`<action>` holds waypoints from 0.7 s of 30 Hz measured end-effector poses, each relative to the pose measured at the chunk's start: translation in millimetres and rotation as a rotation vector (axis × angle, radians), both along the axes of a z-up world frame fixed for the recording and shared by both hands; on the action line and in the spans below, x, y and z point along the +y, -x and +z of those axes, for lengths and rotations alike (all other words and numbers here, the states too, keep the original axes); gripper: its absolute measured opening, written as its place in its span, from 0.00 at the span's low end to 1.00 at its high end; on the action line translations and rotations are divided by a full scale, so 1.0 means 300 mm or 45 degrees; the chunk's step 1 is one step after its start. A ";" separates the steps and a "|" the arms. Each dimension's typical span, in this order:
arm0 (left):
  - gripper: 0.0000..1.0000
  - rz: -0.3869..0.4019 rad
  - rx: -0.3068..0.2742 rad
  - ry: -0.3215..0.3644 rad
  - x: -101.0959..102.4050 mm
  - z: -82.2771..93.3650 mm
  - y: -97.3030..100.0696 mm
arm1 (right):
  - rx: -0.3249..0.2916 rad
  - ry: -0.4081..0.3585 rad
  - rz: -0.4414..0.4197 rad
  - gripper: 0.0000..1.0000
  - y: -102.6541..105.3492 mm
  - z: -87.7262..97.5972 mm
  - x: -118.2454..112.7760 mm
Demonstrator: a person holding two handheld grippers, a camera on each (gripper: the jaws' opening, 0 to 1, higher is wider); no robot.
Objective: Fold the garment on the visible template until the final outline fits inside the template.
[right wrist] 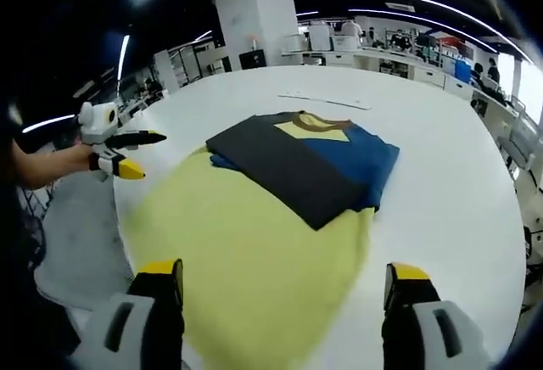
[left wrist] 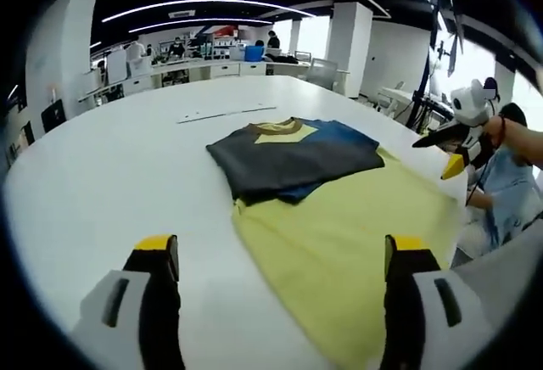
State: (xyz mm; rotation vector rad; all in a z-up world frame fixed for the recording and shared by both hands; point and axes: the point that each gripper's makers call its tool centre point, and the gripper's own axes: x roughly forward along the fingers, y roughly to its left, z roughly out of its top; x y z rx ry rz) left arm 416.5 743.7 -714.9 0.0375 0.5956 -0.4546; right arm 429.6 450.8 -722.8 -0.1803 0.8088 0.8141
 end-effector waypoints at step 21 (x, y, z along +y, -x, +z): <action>0.91 -0.216 0.078 -0.005 -0.102 -0.015 0.213 | 0.082 0.033 0.126 0.88 0.230 -0.021 -0.031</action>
